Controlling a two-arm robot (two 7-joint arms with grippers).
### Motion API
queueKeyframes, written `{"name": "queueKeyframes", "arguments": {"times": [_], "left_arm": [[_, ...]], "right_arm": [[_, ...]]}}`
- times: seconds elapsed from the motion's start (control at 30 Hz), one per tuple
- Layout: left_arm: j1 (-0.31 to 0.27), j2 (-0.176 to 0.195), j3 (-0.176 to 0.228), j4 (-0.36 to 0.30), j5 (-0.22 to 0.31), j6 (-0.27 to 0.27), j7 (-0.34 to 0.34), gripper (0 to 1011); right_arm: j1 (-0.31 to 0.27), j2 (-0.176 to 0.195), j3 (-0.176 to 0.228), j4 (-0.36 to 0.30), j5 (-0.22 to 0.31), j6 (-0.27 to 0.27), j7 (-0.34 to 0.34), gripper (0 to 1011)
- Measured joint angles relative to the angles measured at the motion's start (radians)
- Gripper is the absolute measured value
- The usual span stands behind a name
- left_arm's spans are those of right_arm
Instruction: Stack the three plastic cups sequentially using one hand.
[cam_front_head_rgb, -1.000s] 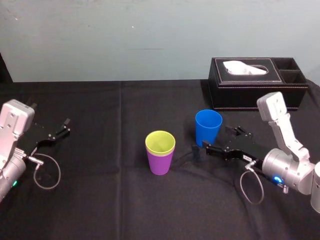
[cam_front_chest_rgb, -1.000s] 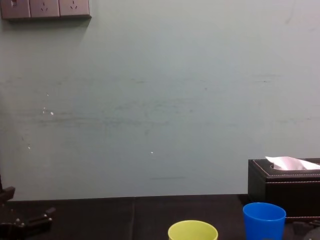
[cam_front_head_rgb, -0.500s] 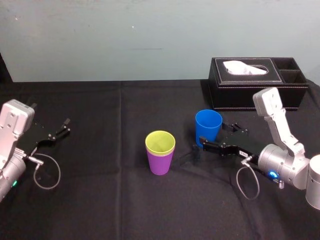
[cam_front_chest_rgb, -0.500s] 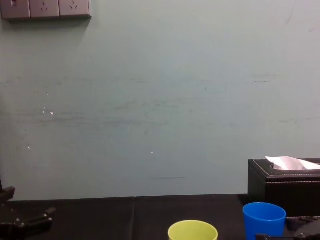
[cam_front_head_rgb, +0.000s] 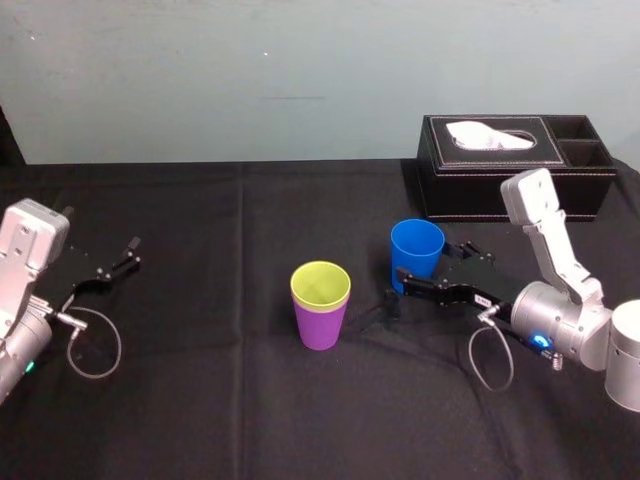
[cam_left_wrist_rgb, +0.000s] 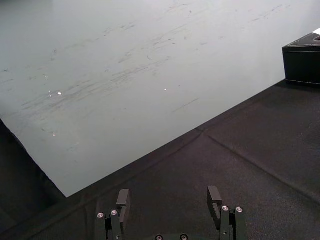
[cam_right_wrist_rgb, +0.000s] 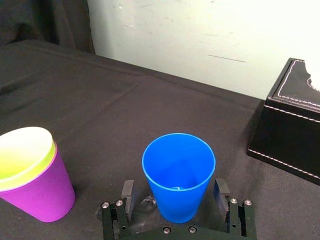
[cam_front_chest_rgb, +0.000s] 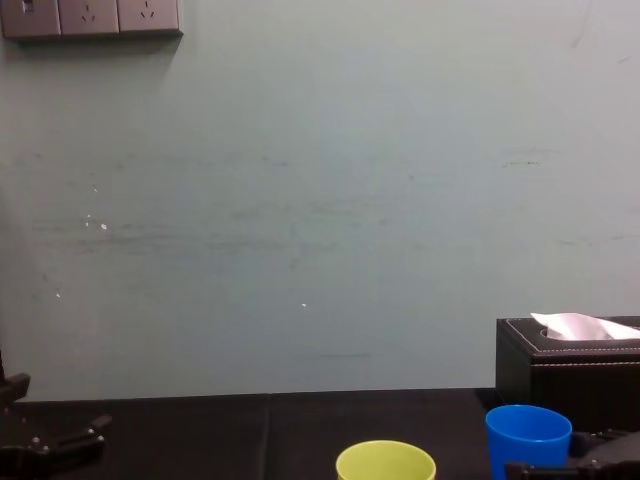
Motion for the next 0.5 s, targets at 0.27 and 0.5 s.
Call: {"name": "queueKeyframes", "arguments": {"times": [0.27, 0.5], "left_arm": [[0.0, 0.0, 0.0, 0.0, 0.0, 0.0, 0.0, 1010], [0.0, 0.0, 0.0, 0.0, 0.0, 0.0, 0.0, 1010]], "right_arm": [[0.014, -0.007, -0.006, 0.022, -0.004, 0.0, 0.001, 1003], [0.022, -0.012, -0.011, 0.034, -0.009, -0.001, 0.004, 1003]]}}
